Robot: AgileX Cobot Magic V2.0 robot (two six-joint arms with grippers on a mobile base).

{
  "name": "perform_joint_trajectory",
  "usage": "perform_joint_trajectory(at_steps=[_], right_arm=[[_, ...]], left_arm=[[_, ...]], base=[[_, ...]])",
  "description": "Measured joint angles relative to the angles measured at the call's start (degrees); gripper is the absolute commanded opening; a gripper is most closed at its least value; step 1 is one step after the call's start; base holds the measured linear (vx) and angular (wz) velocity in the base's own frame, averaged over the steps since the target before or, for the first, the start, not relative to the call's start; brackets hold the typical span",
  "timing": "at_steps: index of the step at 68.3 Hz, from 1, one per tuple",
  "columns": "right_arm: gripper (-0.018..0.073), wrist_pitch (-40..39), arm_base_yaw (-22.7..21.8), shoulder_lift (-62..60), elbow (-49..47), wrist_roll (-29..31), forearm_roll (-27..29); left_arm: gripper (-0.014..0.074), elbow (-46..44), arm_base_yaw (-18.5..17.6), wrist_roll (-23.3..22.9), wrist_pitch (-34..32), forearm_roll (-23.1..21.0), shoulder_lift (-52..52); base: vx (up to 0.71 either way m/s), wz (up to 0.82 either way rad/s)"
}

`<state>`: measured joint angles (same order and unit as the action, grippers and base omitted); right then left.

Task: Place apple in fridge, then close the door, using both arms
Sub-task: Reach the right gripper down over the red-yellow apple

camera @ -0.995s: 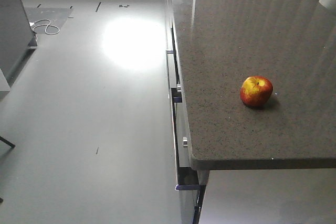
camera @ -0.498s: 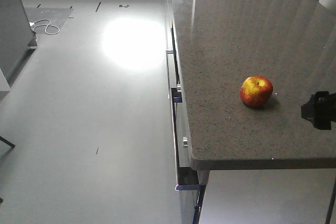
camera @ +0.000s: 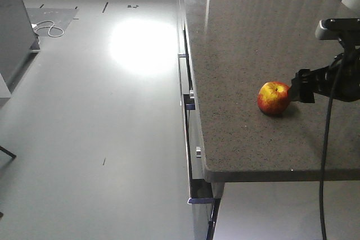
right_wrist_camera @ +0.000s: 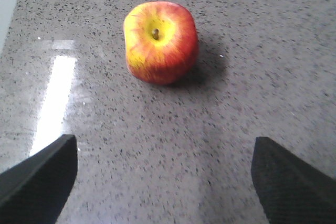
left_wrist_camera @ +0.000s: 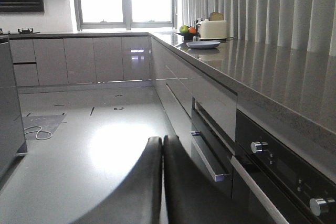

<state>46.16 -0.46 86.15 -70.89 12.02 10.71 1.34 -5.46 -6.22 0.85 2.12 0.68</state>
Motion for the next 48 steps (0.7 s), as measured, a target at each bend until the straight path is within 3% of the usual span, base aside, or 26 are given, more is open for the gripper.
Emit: perform_joint_trajectory(at_steps=[23,48], right_arm=[[0.0638,0.7,5.0,11.2,-9.4,0.4,-3.6],[0.0633,0.4,5.3,20.8,-16.0,-2.1,-9.5]], left_arm=[[-0.0006,0.0,0.0,0.0,0.0,0.0,0.0],[-0.0006,0.0,0.0,0.0,0.0,0.0,0.0]], base=[[0.0,0.0],[0.0,0.0]])
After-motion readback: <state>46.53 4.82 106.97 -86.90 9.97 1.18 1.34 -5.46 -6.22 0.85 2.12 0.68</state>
